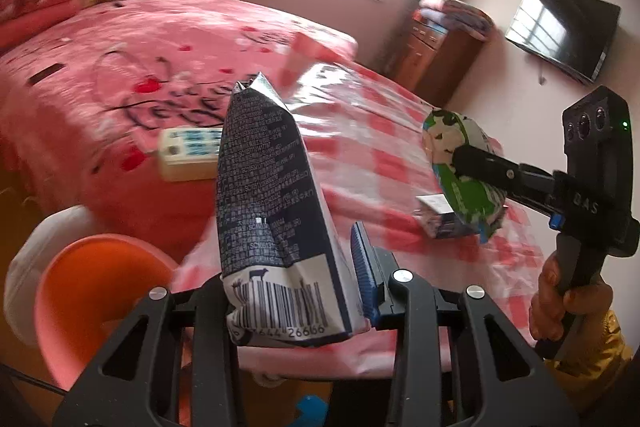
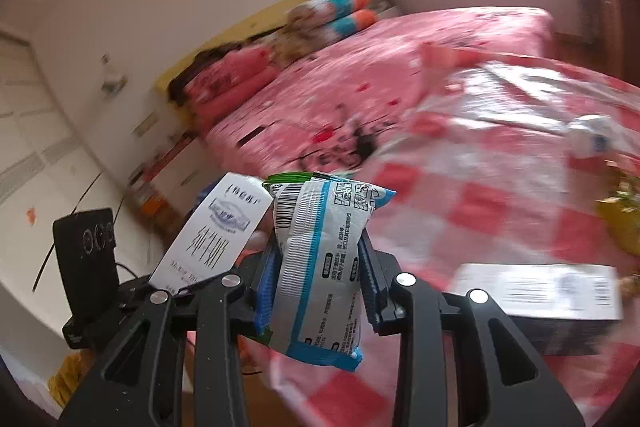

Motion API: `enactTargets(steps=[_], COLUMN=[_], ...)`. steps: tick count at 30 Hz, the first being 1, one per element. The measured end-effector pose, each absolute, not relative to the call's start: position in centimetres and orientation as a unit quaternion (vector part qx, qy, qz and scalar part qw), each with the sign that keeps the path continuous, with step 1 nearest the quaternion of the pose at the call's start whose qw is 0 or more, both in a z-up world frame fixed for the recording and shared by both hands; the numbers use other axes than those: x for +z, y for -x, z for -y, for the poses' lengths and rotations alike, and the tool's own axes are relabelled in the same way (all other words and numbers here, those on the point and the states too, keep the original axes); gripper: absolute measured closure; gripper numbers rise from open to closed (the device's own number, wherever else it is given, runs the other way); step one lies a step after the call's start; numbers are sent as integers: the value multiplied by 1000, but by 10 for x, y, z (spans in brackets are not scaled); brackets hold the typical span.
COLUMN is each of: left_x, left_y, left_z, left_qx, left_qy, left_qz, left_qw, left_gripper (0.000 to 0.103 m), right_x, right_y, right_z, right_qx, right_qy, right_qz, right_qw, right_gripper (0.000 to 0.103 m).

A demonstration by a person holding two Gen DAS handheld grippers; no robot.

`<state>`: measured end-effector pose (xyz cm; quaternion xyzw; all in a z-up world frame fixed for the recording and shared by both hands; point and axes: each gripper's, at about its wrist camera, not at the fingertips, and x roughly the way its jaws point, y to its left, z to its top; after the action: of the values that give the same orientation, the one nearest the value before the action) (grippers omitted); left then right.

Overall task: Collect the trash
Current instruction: 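Carry both items over the orange bucket and open both tools to drop them, then move both open tools back from the bucket to the trash pile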

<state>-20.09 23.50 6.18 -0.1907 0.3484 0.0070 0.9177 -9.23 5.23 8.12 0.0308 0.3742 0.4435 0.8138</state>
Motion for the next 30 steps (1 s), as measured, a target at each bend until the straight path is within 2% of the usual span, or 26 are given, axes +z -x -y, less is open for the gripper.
enactTargets(steps=[8,16,17,18,20,23,24,30], left_x=[33,-3,-8,-12,-21,-27,-28,-23], left_y=[250,269,271,272,278,287,287,284], left_z=[-305,-342,-346,-349,-358,-366,-367,-364], left_qx=[97,148,158,165,189,214,218,218], left_qy=[243,283,286,289,295,301,301,297], left_qz=[-355,-371,-374,-377,-384,-383,-383,-369], left_qw=[897,872,868,864,854,847,845,854], left_gripper=[65,65,58,53,30,25,23,21], right_x=[63,38,34,29,24,22,22,23], right_y=[128,160,162,165,167,169,168,158], right_z=[-137,-206,-213,-220,-223,-215,-210,-174], right_qx=[511,558,558,556,547,540,533,499], right_qy=[24,74,79,86,93,84,81,66], right_qz=[-398,-417,-420,-422,-423,-423,-421,-407], right_qw=[762,714,711,711,717,723,730,762], right_gripper=[66,64,59,46,31,16,12,12])
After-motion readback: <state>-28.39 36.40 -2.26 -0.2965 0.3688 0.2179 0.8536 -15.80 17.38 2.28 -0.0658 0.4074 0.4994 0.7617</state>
